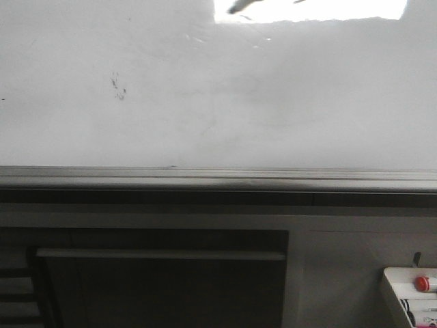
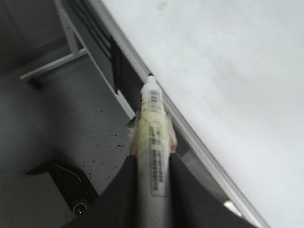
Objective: Write number 2 on whiteboard
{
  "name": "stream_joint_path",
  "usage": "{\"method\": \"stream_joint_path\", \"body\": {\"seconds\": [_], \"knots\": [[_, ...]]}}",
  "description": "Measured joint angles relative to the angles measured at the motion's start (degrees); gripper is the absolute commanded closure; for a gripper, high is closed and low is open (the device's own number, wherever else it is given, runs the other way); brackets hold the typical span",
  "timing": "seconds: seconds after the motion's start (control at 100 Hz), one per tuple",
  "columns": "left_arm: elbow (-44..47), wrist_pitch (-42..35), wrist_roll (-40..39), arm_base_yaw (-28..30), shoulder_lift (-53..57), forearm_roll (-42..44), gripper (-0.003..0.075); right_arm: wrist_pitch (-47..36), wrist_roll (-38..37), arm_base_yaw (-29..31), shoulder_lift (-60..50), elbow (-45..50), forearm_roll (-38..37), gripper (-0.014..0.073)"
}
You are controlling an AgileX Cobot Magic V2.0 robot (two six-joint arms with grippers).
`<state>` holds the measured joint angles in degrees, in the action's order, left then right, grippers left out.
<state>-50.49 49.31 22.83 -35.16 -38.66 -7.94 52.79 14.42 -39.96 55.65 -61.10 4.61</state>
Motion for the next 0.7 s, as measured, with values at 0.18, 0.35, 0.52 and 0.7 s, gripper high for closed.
{"method": "stream_joint_path", "body": {"seconds": [0.18, 0.35, 0.52, 0.7], "knots": [[7.5, -3.5, -7.0, 4.4, 5.8, 0.0, 0.0218, 0.1, -17.3, 0.0, -8.1, 7.1, -9.2, 0.0559], [11.4, -5.0, -9.5, 7.0, 6.5, -0.1, 0.0218, -3.6, -21.0, 0.0, -13.9, 13.4, -12.9, 0.0559], [12.2, -6.8, -9.8, 7.3, 6.5, -0.6, 0.0218, -6.2, -21.4, 0.0, -15.3, 14.7, -12.4, 0.0559], [12.2, -7.2, -9.9, 7.4, 6.5, -0.7, 0.0218, -6.5, -25.4, 2.3, -13.8, 13.9, -12.5, 0.0559]]}}
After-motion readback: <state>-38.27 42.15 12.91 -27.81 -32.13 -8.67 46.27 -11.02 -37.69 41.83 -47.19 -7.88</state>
